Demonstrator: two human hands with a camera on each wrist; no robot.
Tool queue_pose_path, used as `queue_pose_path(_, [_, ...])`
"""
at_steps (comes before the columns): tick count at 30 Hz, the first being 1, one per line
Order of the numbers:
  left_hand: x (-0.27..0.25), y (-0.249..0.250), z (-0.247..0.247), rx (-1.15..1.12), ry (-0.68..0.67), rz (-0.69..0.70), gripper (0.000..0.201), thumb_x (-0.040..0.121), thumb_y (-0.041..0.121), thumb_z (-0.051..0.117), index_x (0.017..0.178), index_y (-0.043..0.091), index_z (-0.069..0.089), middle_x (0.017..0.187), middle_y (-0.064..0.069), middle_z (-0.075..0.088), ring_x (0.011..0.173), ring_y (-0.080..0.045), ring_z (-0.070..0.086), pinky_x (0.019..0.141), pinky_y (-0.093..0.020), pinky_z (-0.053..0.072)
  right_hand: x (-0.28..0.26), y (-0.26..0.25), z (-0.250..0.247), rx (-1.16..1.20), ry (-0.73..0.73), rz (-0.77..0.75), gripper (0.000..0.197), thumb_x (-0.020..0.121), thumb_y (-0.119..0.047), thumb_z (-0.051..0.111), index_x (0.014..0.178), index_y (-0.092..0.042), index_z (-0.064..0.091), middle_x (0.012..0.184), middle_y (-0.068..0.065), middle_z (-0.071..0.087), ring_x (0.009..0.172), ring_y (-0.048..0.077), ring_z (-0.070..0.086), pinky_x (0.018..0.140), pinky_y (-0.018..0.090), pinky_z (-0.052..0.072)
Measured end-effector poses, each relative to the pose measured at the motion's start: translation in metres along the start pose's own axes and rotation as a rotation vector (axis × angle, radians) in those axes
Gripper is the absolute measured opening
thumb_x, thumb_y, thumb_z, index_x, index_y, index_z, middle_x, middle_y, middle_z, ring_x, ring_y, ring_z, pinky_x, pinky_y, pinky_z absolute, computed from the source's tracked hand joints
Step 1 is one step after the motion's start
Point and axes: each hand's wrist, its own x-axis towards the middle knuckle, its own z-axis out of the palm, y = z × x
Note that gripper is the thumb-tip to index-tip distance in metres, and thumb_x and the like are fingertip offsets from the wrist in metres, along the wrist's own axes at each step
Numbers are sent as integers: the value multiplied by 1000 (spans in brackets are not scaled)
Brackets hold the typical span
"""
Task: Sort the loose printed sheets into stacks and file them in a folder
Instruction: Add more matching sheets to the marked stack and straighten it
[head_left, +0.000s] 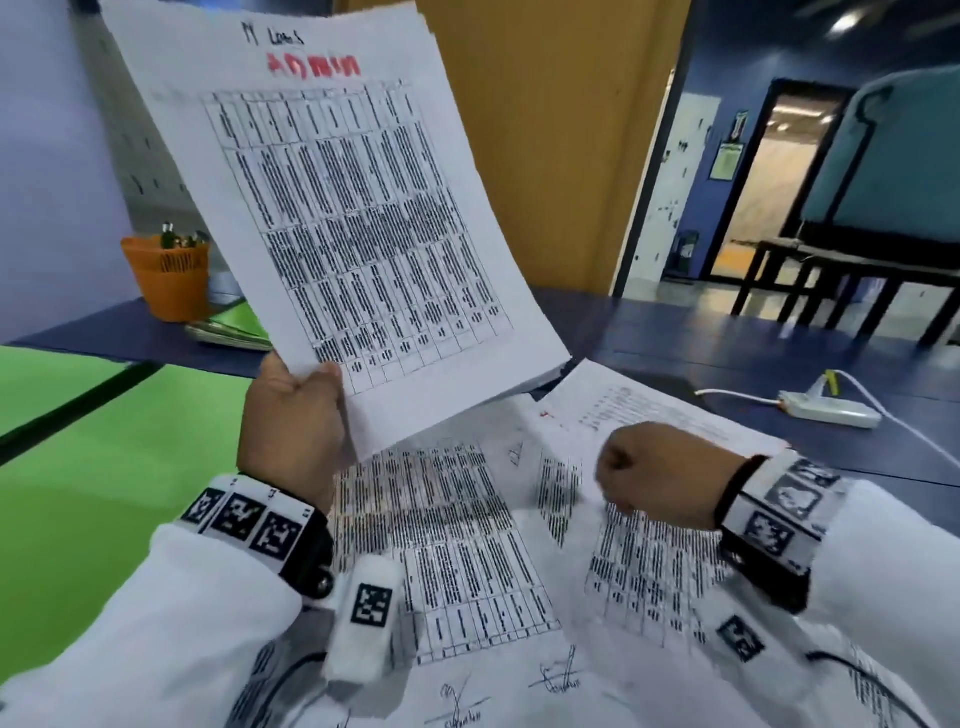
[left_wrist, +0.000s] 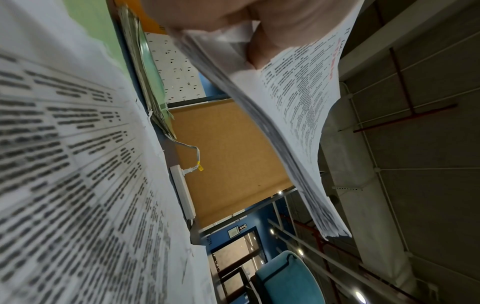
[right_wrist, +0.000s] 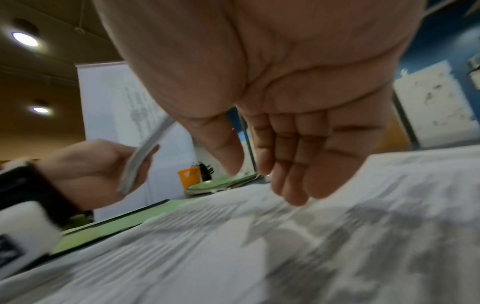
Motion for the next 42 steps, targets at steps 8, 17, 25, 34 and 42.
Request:
queue_pose_path(8, [-2, 4, -2, -2, 69, 44, 29, 100, 0, 50, 104, 26, 63, 91, 21, 67, 59, 14, 64, 55, -13, 52, 11, -81, 42, -26, -125, 20, 38, 87, -44, 69, 71, -13, 55, 66, -3, 55, 61, 12, 57, 47, 20, 41])
queue_pose_path(17, [5, -1, -2, 3, 93, -10, 31, 99, 2, 53, 92, 30, 64, 93, 20, 71, 83, -4, 68, 79, -26, 53, 28, -75, 49, 99, -145, 160, 37, 92, -27, 64, 66, -25, 37, 90, -1, 58, 93, 18, 53, 90, 33, 51])
queue_pose_path(25, [4, 0, 1, 4, 80, 3, 29, 100, 2, 53, 95, 29, 64, 92, 21, 70, 75, 3, 66, 65, -19, 52, 22, -29, 11, 195, -156, 268, 27, 92, -12, 56, 67, -16, 47, 67, 1, 48, 53, 12, 43, 46, 20, 40])
queue_pose_path(34, [-6, 1, 7, 62, 77, -7, 26, 99, 7, 54, 113, 27, 63, 95, 12, 70, 82, -10, 67, 77, -24, 50, -35, 100, 5, -297, -352, 562, 24, 79, -25, 57, 60, -20, 71, 48, -2, 61, 54, 4, 60, 63, 13, 46])
queue_pose_path(42, [-20, 9, 7, 96, 28, -60, 22, 100, 10, 55, 117, 23, 61, 95, 8, 68, 75, -4, 61, 69, -22, 51, -42, 74, 4, -205, -218, 517, 35, 89, -43, 65, 101, -10, 68, 92, 4, 65, 81, 19, 57, 71, 24, 47])
